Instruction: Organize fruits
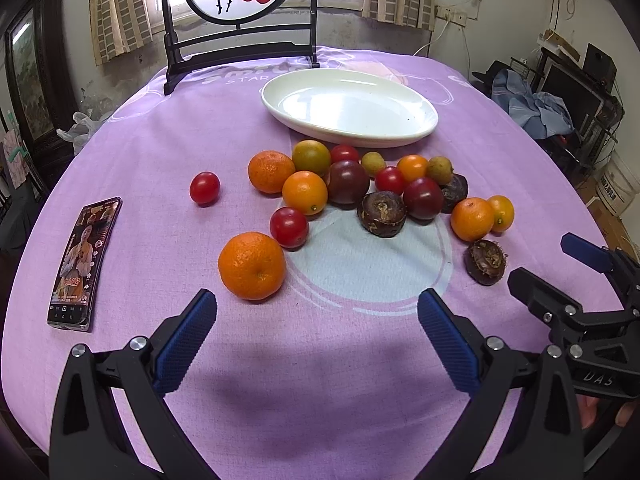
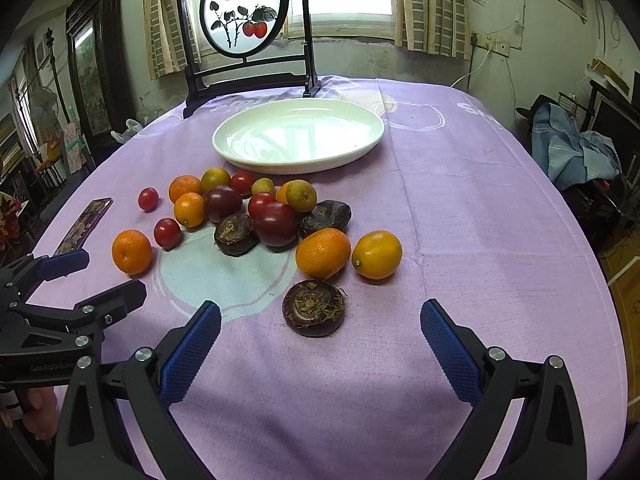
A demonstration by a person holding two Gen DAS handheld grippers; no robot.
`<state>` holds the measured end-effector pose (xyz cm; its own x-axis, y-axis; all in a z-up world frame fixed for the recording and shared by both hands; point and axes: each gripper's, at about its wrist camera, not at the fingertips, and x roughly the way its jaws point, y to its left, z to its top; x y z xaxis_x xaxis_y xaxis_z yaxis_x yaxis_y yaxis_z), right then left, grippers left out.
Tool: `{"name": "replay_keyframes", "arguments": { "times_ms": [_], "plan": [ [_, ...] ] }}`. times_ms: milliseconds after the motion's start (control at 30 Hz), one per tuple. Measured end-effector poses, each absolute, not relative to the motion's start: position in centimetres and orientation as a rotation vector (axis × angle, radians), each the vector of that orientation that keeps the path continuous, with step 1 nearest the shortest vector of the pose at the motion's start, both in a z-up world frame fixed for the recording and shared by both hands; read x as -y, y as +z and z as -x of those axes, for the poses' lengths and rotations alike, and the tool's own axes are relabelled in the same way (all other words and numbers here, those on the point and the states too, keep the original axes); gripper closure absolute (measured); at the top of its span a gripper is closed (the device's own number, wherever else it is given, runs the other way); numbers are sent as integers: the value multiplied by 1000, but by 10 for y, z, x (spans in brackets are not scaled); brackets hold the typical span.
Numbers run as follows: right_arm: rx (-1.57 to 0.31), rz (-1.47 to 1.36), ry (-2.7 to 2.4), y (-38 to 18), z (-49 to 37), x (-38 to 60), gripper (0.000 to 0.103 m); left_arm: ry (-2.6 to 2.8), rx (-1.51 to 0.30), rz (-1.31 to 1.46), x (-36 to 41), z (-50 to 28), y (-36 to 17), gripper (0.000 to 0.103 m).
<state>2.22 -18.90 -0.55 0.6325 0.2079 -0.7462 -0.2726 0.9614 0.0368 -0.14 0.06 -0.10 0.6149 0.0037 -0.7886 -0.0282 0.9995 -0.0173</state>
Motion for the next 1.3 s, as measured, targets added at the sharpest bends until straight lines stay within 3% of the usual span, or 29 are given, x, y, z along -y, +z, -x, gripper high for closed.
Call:
{"name": "replay_keyframes", "arguments": {
  "times_ms": [1300],
  "plan": [
    [-844, 81, 279, -6, -21, 189, 3, 19, -911, 30, -1, 0, -4, 5]
  ]
}}
